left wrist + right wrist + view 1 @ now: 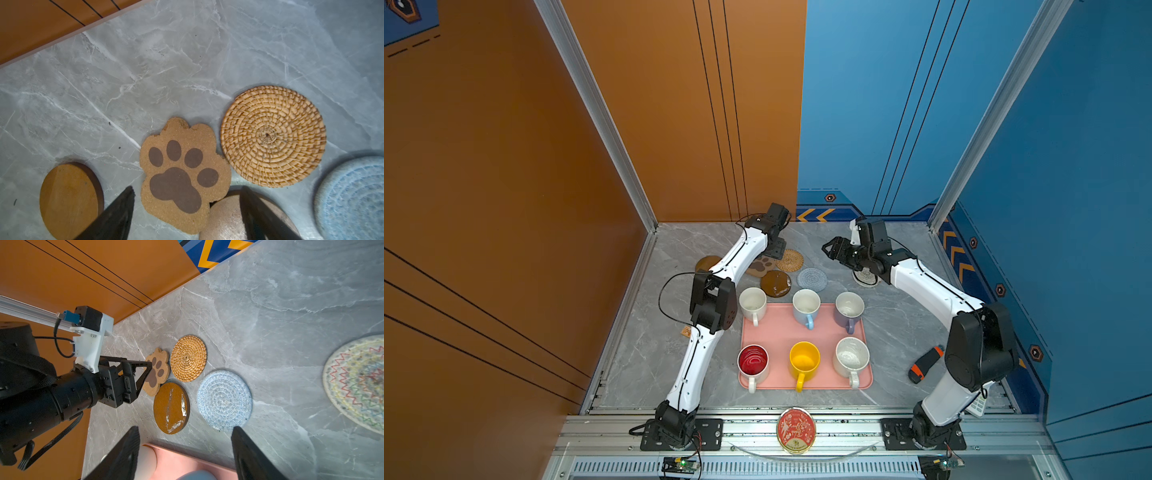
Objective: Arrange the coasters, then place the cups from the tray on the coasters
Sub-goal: 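Move the left gripper over the cork paw-print coaster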
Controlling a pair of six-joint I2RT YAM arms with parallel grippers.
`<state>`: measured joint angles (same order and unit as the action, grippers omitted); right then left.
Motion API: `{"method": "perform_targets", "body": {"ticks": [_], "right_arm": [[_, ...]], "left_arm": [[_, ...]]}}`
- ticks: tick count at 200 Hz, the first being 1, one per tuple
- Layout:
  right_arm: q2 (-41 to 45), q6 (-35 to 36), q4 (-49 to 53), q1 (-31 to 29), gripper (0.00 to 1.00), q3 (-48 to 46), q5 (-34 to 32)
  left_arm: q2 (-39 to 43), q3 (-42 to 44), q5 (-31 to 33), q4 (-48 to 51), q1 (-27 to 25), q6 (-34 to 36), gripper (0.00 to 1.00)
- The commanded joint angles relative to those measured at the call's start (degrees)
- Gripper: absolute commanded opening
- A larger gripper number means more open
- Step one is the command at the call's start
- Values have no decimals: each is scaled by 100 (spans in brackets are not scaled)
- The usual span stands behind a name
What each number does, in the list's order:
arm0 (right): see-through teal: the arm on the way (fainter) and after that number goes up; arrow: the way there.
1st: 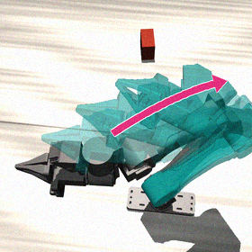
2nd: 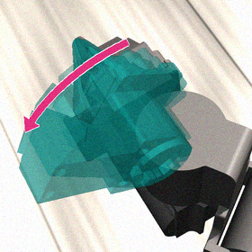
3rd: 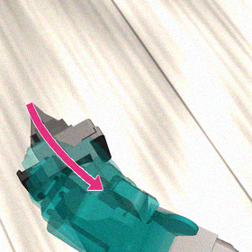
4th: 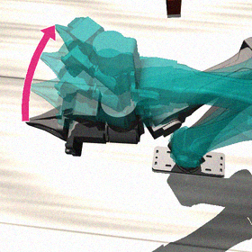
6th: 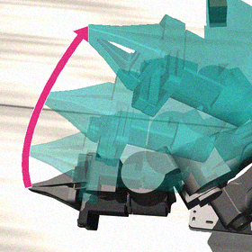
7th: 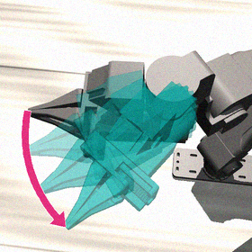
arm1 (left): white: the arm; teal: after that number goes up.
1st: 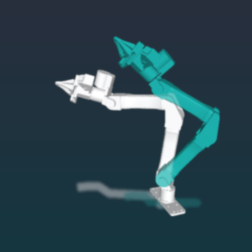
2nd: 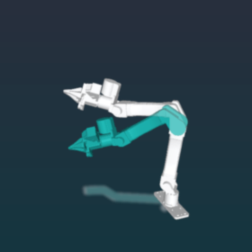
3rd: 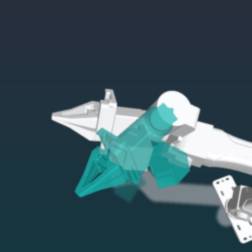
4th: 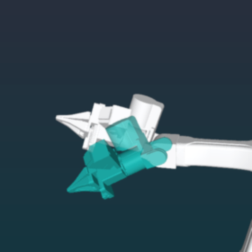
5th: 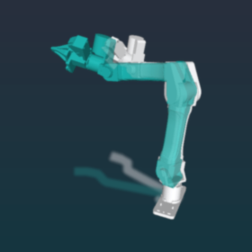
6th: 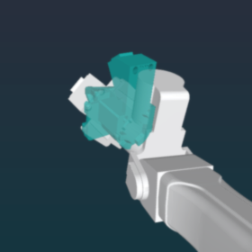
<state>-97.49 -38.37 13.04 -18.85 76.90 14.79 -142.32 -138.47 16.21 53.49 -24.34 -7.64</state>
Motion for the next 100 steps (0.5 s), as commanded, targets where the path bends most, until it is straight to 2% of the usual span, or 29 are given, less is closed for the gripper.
{"method": "perform_targets", "body": {"ticks": [1, 49, 100], "right_arm": [[84, 111, 57, 11, 69, 37, -22], [58, 111, 29, 15, 69, 40, 0], [46, 112, 23, 48, 69, 19, 24]], "left_arm": [[-346, -294, -89, 99, 30, -175, 81], [-710, -556, 55, 97, -79, -271, 80], [-794, -414, 212, 101, -115, -258, 80]]}}
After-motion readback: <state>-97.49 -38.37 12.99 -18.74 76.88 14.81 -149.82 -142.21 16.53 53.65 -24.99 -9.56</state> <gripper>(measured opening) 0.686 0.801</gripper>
